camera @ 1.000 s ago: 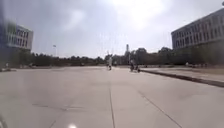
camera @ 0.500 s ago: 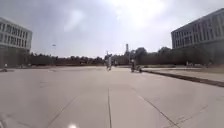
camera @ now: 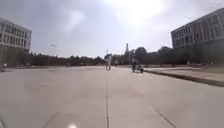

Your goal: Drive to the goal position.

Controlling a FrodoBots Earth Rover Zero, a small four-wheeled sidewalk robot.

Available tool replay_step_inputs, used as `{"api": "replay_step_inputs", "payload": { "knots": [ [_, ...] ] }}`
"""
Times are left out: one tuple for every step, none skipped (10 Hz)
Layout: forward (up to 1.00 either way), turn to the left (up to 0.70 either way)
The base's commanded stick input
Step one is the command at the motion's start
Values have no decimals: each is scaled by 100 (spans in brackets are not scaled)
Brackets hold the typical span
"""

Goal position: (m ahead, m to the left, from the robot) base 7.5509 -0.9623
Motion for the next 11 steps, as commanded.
{"api": "replay_step_inputs", "payload": {
  "knots": [
    [100,0],
    [100,0],
    [100,0],
    [100,0],
    [100,0],
    [100,0],
    [100,0],
    [100,0],
    [100,0],
    [100,0],
    [100,0]
  ]
}}
